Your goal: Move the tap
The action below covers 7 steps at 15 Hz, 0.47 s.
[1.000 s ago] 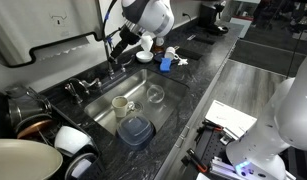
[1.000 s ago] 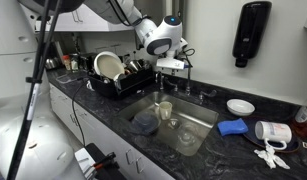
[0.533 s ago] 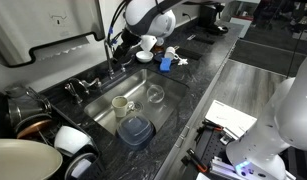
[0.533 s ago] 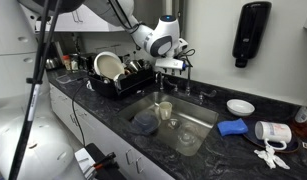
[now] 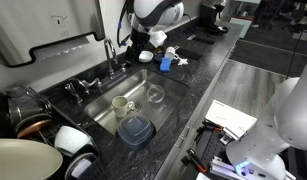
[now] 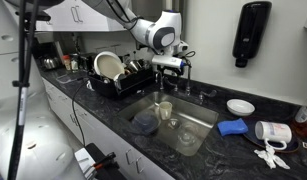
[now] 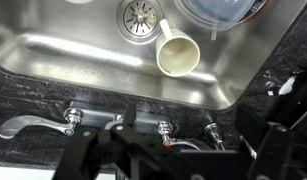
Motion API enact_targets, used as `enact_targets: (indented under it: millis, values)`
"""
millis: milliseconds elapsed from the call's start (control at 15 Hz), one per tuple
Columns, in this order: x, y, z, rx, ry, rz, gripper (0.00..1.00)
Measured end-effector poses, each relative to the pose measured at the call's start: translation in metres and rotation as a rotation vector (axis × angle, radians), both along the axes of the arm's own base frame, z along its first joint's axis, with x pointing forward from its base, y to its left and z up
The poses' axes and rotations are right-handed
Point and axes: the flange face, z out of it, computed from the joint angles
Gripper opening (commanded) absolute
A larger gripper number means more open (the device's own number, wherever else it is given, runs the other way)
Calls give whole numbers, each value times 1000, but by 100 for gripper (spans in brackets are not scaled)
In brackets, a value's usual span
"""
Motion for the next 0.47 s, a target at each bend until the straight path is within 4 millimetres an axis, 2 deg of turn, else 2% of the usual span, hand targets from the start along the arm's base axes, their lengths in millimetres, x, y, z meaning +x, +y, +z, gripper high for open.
enact_targets:
  millis: [267,467]
  values:
    - [-23,-44,25,13,131,-52,100]
    - [-36,-72,37,17,211,-89,100]
